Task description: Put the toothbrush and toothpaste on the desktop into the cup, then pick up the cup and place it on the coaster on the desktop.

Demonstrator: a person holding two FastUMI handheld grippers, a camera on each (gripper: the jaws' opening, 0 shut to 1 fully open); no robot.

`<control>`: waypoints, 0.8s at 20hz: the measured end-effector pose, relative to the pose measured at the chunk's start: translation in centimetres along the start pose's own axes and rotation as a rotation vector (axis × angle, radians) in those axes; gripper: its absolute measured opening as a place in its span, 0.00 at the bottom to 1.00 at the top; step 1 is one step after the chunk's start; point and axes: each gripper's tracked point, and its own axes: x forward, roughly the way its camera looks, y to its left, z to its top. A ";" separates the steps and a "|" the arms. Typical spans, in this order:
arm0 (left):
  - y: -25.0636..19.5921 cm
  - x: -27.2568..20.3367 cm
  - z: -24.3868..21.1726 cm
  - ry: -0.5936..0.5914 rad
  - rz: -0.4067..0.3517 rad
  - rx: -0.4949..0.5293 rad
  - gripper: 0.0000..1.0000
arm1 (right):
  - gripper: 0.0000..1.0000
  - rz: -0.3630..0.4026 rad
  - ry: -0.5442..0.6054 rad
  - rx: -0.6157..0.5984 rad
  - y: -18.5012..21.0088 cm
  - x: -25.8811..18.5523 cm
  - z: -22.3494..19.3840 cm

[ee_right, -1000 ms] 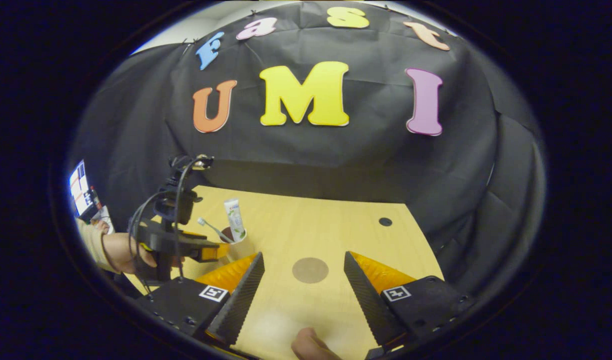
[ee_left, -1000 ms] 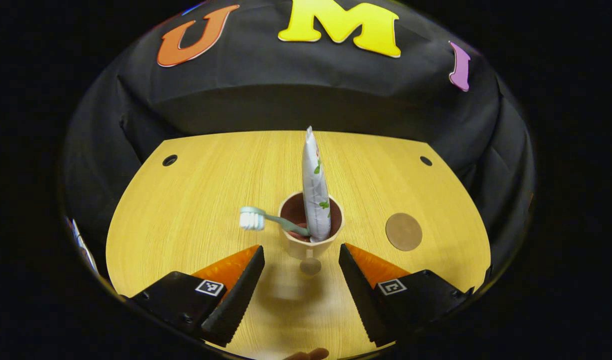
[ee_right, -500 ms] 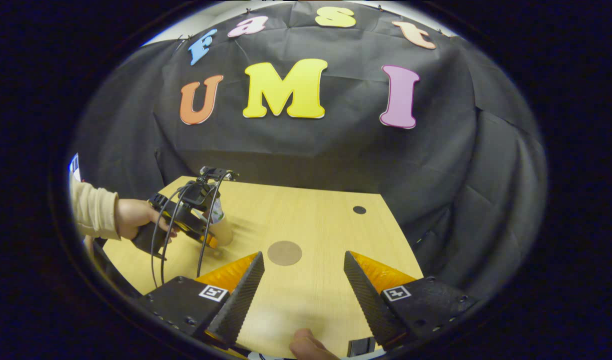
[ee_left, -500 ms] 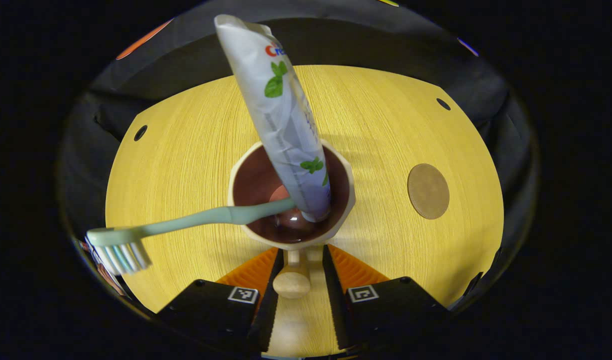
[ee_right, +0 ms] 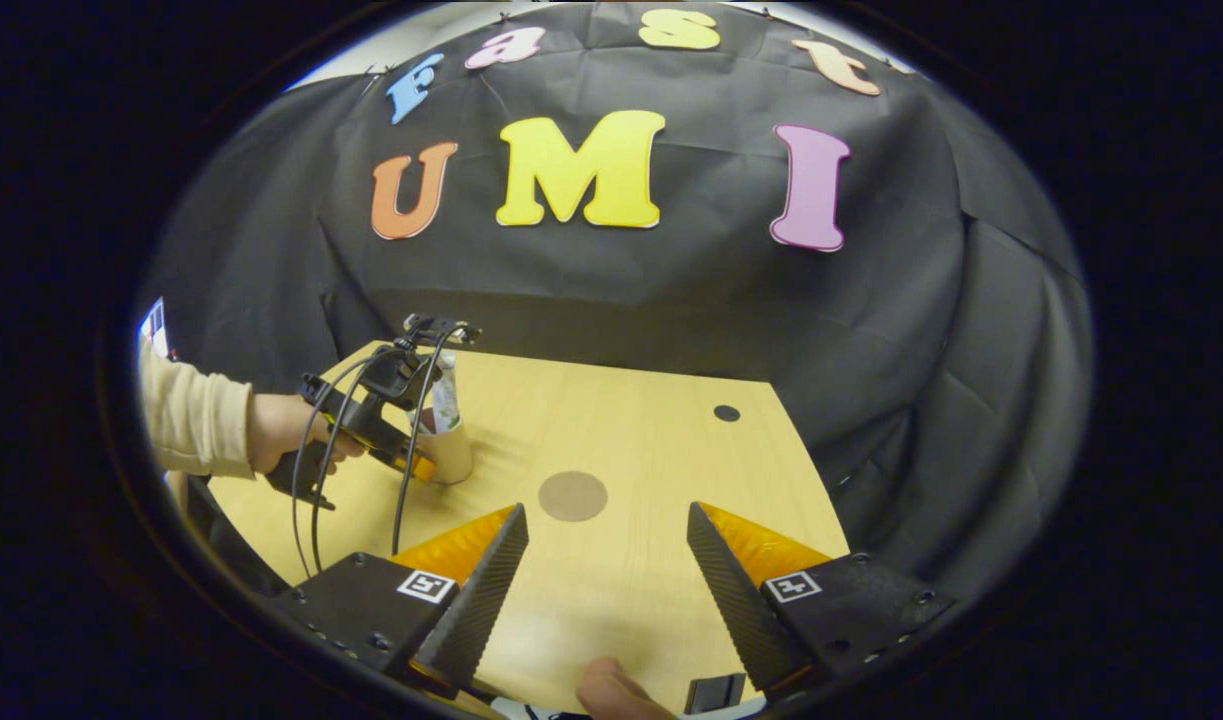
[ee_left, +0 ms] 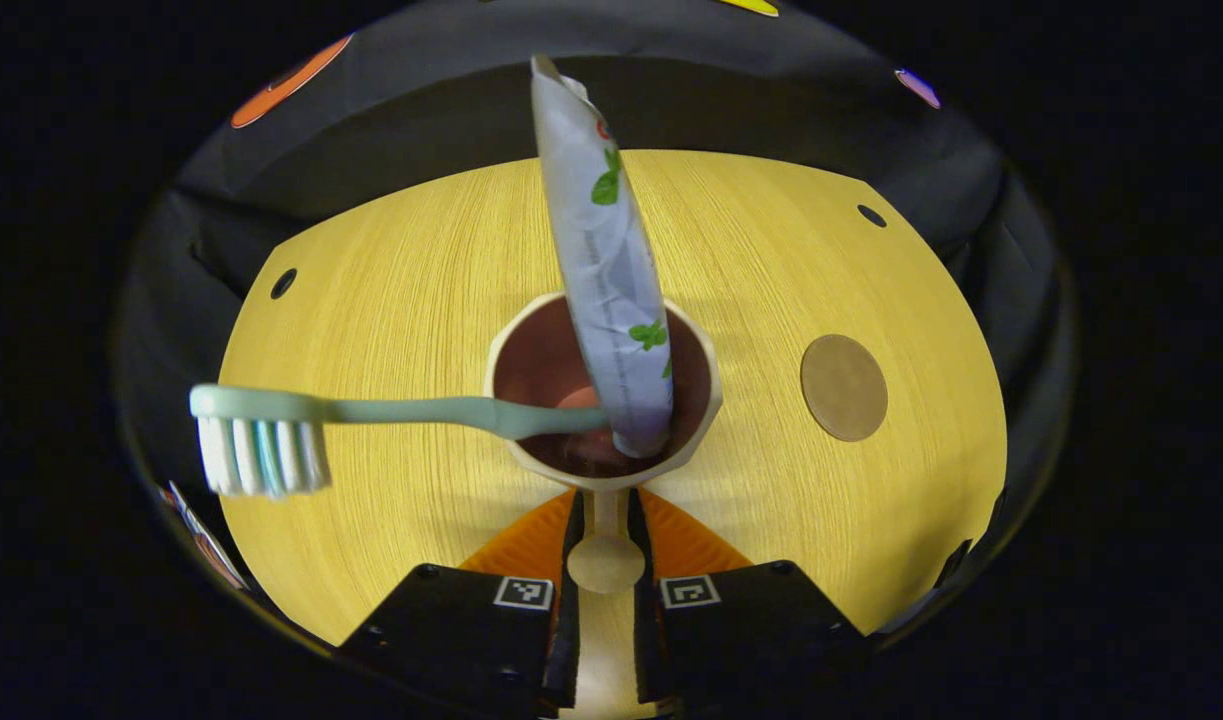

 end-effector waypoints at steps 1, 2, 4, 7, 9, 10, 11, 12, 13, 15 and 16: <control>-0.6 -0.6 0.0 -0.009 0.000 -0.008 0.24 | 0.96 0.002 0.001 -0.004 -0.1 0.1 0.0; -1.2 -1.4 0.2 -0.023 0.004 -0.013 0.27 | 0.98 0.002 0.002 -0.005 -0.2 0.2 -0.1; -2.5 -3.2 1.1 -0.077 0.018 -0.010 0.23 | 0.96 0.008 0.008 -0.003 -0.4 0.3 -0.4; -5.1 -6.5 3.5 -0.164 0.027 0.026 0.23 | 0.96 0.011 0.018 0.003 -0.8 0.6 -0.7; -5.6 -7.2 3.8 -0.182 0.007 0.049 0.22 | 0.96 0.010 0.024 0.007 -1.1 0.8 -1.0; -6.8 -0.9 4.1 -0.182 -0.009 0.061 0.22 | 0.96 0.009 0.027 0.010 -1.3 0.9 -1.1; -9.2 -6.6 4.2 -0.184 -0.026 0.072 0.22 | 0.96 0.008 0.027 0.012 -1.5 0.9 -1.2; -10.7 -6.5 4.4 -0.184 -0.044 0.085 0.22 | 0.96 0.003 0.029 0.011 -1.8 0.9 -1.4; -11.1 -6.5 5.2 -0.181 -0.064 0.100 0.22 | 0.96 -0.004 0.032 0.010 -2.2 0.8 -1.6; -15.2 -7.2 5.0 -0.172 -0.097 0.130 0.22 | 0.96 -0.017 0.043 0.015 -2.9 0.7 -2.2; -16.5 -7.0 5.0 -0.169 -0.111 0.145 0.22 | 0.96 -0.024 0.046 0.019 -3.3 0.5 -2.4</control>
